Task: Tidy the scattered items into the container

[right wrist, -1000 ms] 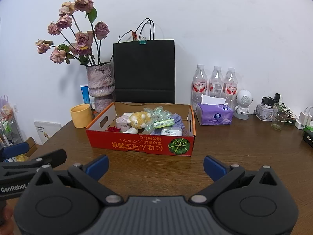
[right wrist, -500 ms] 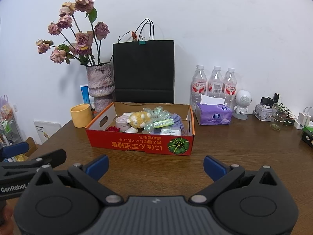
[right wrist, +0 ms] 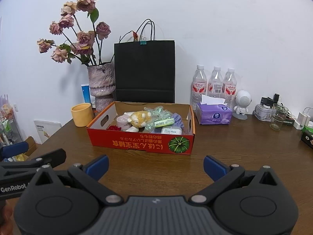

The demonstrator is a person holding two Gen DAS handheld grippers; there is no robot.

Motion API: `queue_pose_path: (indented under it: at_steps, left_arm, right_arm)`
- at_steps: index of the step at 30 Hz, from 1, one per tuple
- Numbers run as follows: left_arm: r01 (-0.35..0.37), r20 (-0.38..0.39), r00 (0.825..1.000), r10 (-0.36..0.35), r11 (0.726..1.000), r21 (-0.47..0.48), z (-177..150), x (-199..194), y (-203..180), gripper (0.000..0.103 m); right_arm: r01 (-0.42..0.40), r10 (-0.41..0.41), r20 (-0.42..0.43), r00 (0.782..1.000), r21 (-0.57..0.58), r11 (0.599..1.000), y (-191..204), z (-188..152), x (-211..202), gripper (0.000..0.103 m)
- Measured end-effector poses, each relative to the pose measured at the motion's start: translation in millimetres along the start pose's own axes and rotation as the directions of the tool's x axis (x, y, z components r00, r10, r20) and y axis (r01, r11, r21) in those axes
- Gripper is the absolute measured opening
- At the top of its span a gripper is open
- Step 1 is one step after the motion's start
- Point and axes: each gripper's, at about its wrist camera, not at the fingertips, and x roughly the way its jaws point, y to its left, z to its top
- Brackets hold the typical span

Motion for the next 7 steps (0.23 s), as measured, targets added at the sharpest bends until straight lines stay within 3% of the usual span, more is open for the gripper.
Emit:
queue_pose_path:
  at_steps: [7]
  left_arm:
    - [-0.012,0.019,1.0,0.012,1.0,0.009,-2.1,-4.4,-1.0,0.103]
  right_arm:
    - [0.002,-0.002,0.001,1.0,-0.004,1.0,1.7,-1.1,-2.3,0.103]
